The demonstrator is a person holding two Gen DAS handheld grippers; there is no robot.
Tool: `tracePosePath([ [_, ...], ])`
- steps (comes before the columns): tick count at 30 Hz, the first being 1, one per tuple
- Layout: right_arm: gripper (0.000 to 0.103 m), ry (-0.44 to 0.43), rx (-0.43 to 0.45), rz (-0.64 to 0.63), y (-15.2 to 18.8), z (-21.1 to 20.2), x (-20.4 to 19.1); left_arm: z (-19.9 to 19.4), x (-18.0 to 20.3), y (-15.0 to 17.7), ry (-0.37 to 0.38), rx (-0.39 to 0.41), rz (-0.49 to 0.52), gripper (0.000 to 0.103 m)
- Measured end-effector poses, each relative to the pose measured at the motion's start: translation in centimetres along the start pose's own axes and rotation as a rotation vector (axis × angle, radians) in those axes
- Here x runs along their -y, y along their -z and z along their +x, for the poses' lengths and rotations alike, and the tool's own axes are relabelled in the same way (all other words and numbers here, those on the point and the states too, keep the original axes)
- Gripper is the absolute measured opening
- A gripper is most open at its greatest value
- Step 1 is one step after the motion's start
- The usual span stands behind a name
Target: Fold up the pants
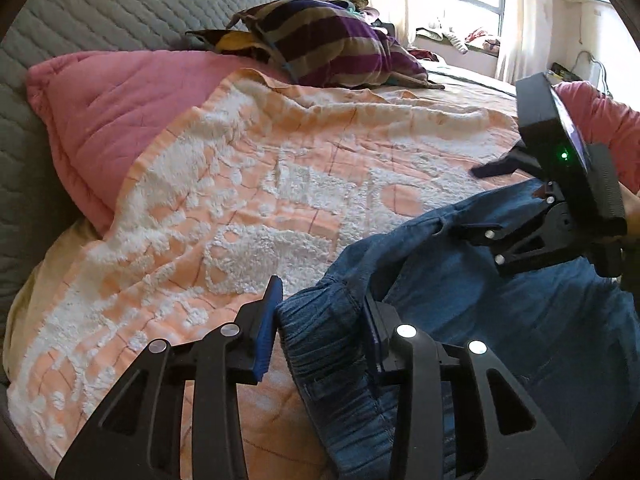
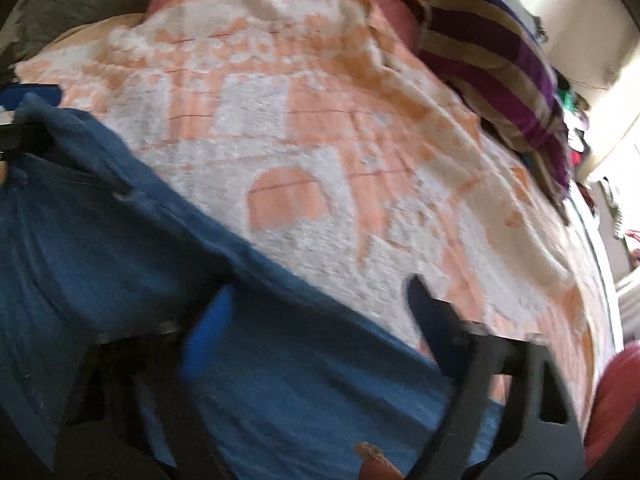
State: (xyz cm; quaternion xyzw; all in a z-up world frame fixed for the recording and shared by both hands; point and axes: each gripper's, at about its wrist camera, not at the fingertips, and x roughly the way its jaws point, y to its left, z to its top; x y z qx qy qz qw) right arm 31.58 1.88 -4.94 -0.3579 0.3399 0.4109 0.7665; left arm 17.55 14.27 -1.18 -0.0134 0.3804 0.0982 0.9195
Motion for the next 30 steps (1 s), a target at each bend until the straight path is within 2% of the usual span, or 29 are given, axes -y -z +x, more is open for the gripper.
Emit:
tracePosePath([
  [3, 0.022, -0.063, 0.015, 0.011, 0.4, -0.6, -0.9, 0.1, 0.0, 0.3, -0.006, -0.001, 0.004, 0.035],
  [6, 0.010, -0.091, 0.048, 0.072, 1.2, -1.8, -0.8, -0.1, -0.1, 0.5, -0.005, 0.002, 0.001, 0.035],
  [8, 0.006, -0.107, 0.090, 0.123, 2.0, -3.3, -0.6, -0.3, -0.2, 0.6, 0.000, 0.006, -0.003, 0.035],
  [11, 0.005, -0.121, 0.146, 0.180, 3.4, -5.9, -0.5, -0.8, -0.3, 0.9, 0.019, 0.013, -0.009, 0.035],
  [19, 0.005, -0.141, 0.230, 0.275, 7.9, -12.1, -1.9, -4.1, 0.5, 1.9, 0.110, 0.069, -0.007, 0.035],
  [30, 0.005, -0.190, 0.273, 0.277, 12.4, -18.9, -6.6, -9.3, 1.8, 5.2, 0.175, 0.088, 0.078, 0.035],
])
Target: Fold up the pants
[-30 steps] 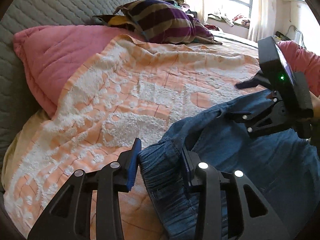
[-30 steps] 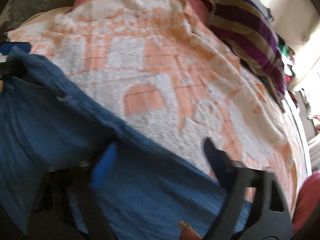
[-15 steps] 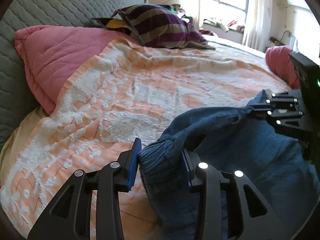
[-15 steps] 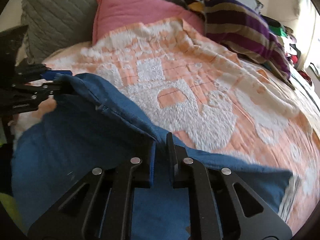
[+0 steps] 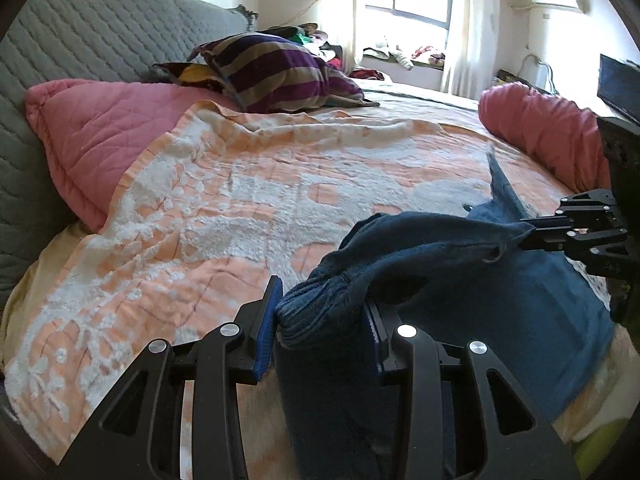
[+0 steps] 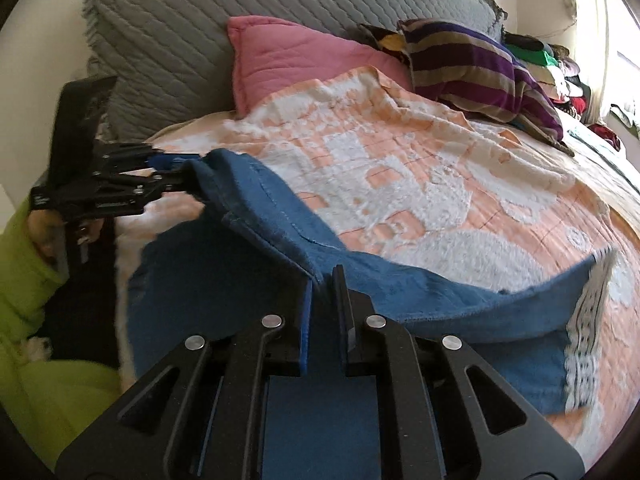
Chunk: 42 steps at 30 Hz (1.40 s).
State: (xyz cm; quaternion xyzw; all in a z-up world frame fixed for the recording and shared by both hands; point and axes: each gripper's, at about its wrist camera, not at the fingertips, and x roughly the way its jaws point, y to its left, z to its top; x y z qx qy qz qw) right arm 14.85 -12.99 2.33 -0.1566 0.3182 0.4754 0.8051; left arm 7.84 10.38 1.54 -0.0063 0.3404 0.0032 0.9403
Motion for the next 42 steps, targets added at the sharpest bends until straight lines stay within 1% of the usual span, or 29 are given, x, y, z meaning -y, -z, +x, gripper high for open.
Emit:
tracePosePath([
  [5, 0.005, -0.031, 0.002, -0.002, 1.9, -2.2, -2.6, -1.5, 0.7, 1.3, 0.006, -0.024, 0.036, 0.036],
  [12, 0.005, -0.067, -0.028, -0.007, 4.1, -3.2, -5.6, -2.7, 1.2, 3.4, -0.004, -0.065, 0.071, 0.037],
  [15, 0.005, -0.100, -0.036, -0.021, 4.6, -3.3, -6.9, -2.9, 1.1, 3.9, -0.004, -0.084, 0.062, 0.038],
  [17, 0.005, -0.138, -0.046, -0.045, 5.1, -3.3, -8.2, -2.8, 0.9, 4.2, -0.003, -0.103, 0.062, 0.038],
  [20, 0.005, -0.105, -0.072, -0.106, 5.7, -2.9, -9.8, -2.8, 1.0, 4.8, -0.002, -0.123, 0.072, 0.039],
  [22, 0.005, -0.102, -0.065, -0.104, 5.8, -3.0, -9.8, -2.8, 1.1, 5.0, 0.002, -0.128, 0.072, 0.039],
  [23, 0.006, -0.087, -0.065, -0.116, 5.8, -3.1, -9.8, -2.9, 1.0, 5.0, 0.003, -0.129, 0.070, 0.039],
  [25, 0.018, -0.035, -0.066, -0.155, 5.8, -3.1, -9.6, -3.0, 0.8, 5.1, 0.011, -0.128, 0.053, 0.039],
  [26, 0.030, -0.005, -0.077, -0.181, 5.9, -2.9, -9.5, -3.1, 0.8, 5.0, 0.013, -0.124, 0.042, 0.039],
  [27, 0.035, 0.019, -0.084, -0.206, 5.9, -2.7, -9.6, -3.1, 0.7, 4.9, 0.016, -0.120, 0.034, 0.039],
  [29, 0.037, 0.068, -0.103, -0.307, 6.1, -1.9, -10.4, -3.2, 0.6, 4.8, 0.022, -0.116, 0.022, 0.039],
  [31, 0.041, 0.113, -0.113, -0.388, 6.4, -0.8, -11.1, -3.2, 0.6, 4.9, 0.024, -0.113, 0.025, 0.039],
  [32, 0.043, 0.143, -0.117, -0.418, 6.5, 0.0, -11.3, -3.3, 0.7, 4.9, 0.025, -0.113, 0.027, 0.039],
  [34, 0.043, 0.191, -0.148, -0.422, 6.3, 1.6, -11.0, -3.2, 0.7, 4.9, 0.027, -0.114, 0.026, 0.039],
  [35, 0.030, 0.180, -0.169, -0.402, 6.1, 2.2, -10.5, -3.2, 0.7, 4.9, 0.028, -0.115, 0.028, 0.039],
  [36, 0.000, 0.151, -0.174, -0.381, 5.9, 2.3, -10.1, -3.2, 0.7, 4.9, 0.027, -0.116, 0.027, 0.039],
  [39, 0.001, 0.050, -0.153, -0.314, 5.5, 0.8, -9.6, -3.1, 0.4, 5.1, 0.027, -0.123, 0.022, 0.040],
  [41, 0.001, -0.025, -0.131, -0.279, 5.6, -0.8, -9.7, -2.8, 0.2, 5.2, 0.034, -0.138, 0.014, 0.044],
  [42, 0.001, -0.046, -0.129, -0.274, 5.7, -1.0, -9.9, -2.7, 0.1, 5.3, 0.038, -0.144, 0.012, 0.046],
])
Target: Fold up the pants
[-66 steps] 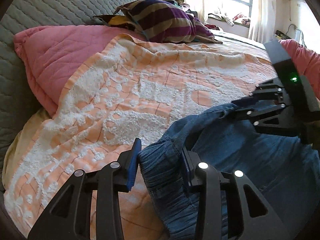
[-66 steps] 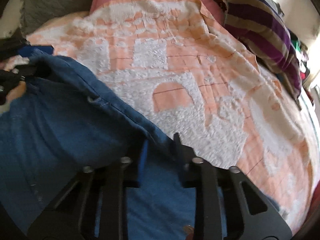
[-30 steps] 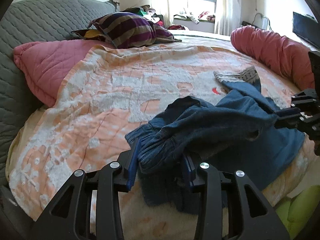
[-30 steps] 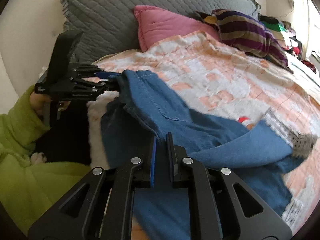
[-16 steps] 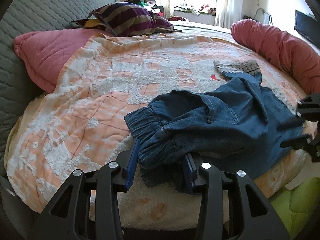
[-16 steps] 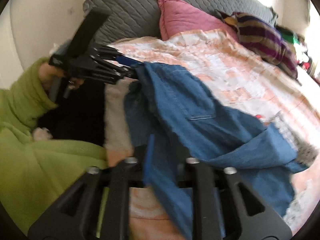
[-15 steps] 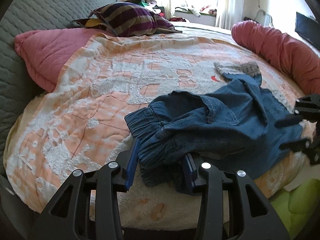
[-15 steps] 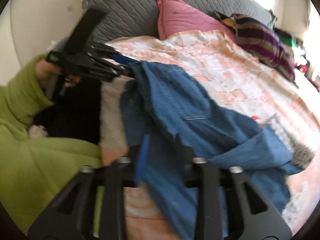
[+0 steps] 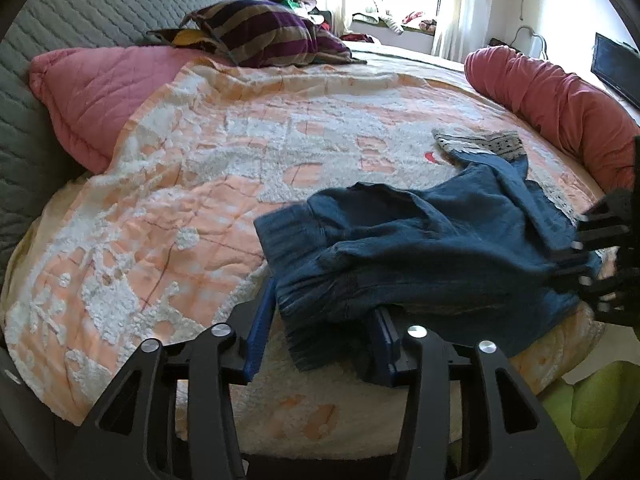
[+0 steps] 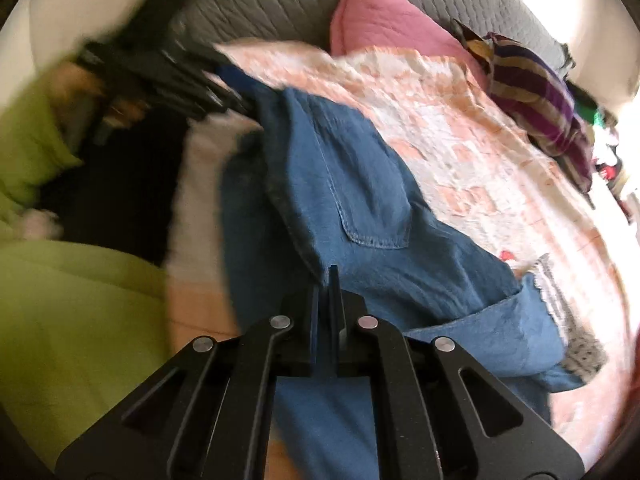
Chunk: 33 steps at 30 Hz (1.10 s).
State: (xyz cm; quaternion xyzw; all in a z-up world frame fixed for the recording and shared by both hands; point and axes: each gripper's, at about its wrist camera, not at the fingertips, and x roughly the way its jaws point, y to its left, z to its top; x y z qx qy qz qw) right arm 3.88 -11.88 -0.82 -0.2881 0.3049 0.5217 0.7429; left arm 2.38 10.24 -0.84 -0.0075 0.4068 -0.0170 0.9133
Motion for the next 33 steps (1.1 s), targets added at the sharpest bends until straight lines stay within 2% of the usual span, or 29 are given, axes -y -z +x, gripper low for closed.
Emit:
tracePosePath([
  [5, 0.001, -0.043, -0.063, 0.002, 1.2, 2.5, -1.7, 0.8, 0.2, 0.5, 0.002, -0.048, 0.028, 0.047],
  [7, 0.001, -0.053, -0.075, 0.011, 1.5, 3.3, -2.1, 0.5, 0.0, 0.7, 0.000, -0.050, 0.030, 0.050],
  [14, 0.001, -0.073, -0.053, 0.045, 1.9, 3.0, -2.0, -0.4, -0.4, 1.4, 0.008, -0.060, 0.034, 0.050],
  [16, 0.003, -0.082, -0.045, 0.048, 2.0, 3.1, -2.0, -0.9, -0.6, 1.5, 0.007, -0.055, 0.026, 0.051],
  [18, 0.005, -0.095, -0.043, 0.058, 2.4, 3.0, -2.2, -1.3, -0.8, 1.7, -0.009, -0.053, 0.023, 0.057],
  [22, 0.010, -0.113, -0.042, 0.048, 2.6, 2.5, -2.3, -2.9, -1.3, 2.2, -0.055, -0.034, 0.007, 0.057],
  [24, 0.016, -0.122, -0.039, 0.039, 2.5, 2.1, -2.5, -3.9, -1.7, 1.9, -0.071, -0.010, -0.018, 0.056],
  [29, 0.020, -0.111, 0.057, 0.076, 1.5, 0.1, -1.7, -5.3, 0.3, -0.4, -0.040, 0.082, -0.029, 0.056],
  [31, 0.024, -0.100, 0.096, 0.111, 1.1, -0.1, -1.2, -4.6, 1.9, -1.3, -0.005, 0.087, -0.015, 0.056],
  [33, 0.029, -0.093, 0.095, 0.132, 1.0, 0.4, -1.1, -3.1, 3.6, -1.6, -0.007, 0.065, 0.017, 0.056],
])
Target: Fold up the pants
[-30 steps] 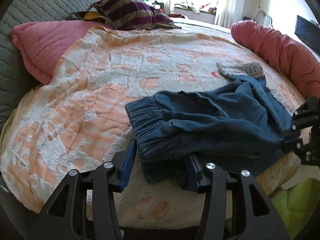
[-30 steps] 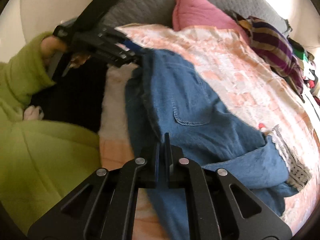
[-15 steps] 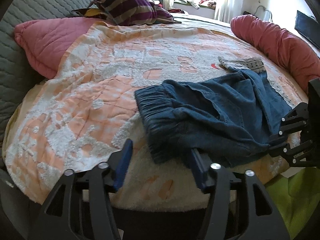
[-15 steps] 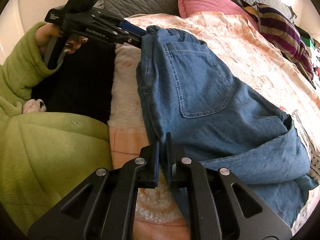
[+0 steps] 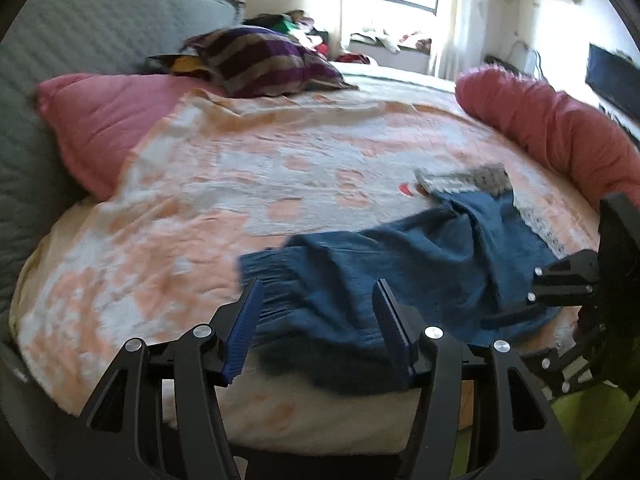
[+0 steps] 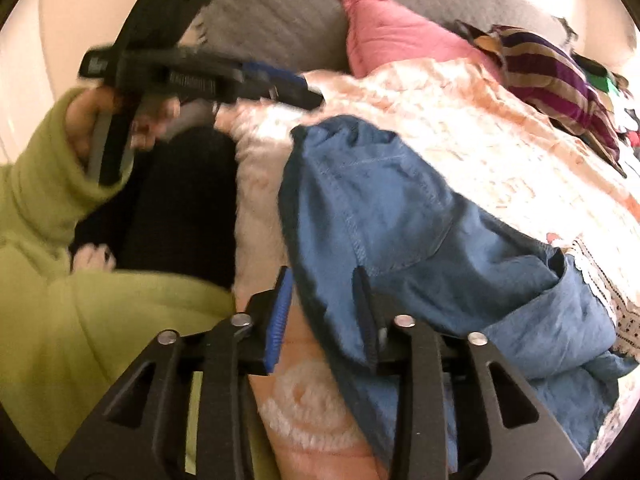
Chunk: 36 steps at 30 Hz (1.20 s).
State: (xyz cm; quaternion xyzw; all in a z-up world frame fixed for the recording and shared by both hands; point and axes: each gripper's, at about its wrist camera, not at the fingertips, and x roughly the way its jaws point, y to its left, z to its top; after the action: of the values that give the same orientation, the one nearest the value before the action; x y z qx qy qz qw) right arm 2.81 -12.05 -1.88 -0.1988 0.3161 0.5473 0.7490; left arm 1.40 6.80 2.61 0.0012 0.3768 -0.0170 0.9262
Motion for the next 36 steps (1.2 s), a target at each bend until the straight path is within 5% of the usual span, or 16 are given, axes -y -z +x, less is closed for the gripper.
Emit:
tracePosePath([
  [5, 0.033, 0.013, -0.133, 0.013, 1.4, 3.3, -0.1, 4.4, 1.8, 2.8, -0.118, -0.145, 0.089, 0.056],
  [10, 0.043, -0.002, -0.130, 0.009, 1.1, 3.3, -0.4, 4.7, 1.2, 3.5, -0.111, -0.145, 0.090, 0.057],
  [14, 0.045, 0.003, -0.055, 0.044, 0.4, 0.8, 0.3, 3.8, 0.9, 3.6, -0.114, -0.132, 0.066, 0.062],
  [20, 0.063, 0.135, 0.050, 0.155, 0.1, -3.8, 4.5, 0.3, 0.7, 1.8, -0.146, -0.032, 0.026, 0.067],
  [22, 0.065, 0.192, 0.083, 0.196, 0.3, -5.4, 6.3, -0.7, 0.8, 1.2, -0.140, 0.000, 0.004, 0.084],
  [29, 0.075, 0.352, 0.156, 0.351, 0.2, -9.0, 12.6, -1.1, 4.1, -0.3, -0.008, 0.019, 0.004, 0.089],
  [36, 0.081, 0.433, 0.091, 0.425, -2.1, -7.0, 19.4, 3.2, 9.7, -1.4, 0.239, -0.089, 0.040, 0.089],
])
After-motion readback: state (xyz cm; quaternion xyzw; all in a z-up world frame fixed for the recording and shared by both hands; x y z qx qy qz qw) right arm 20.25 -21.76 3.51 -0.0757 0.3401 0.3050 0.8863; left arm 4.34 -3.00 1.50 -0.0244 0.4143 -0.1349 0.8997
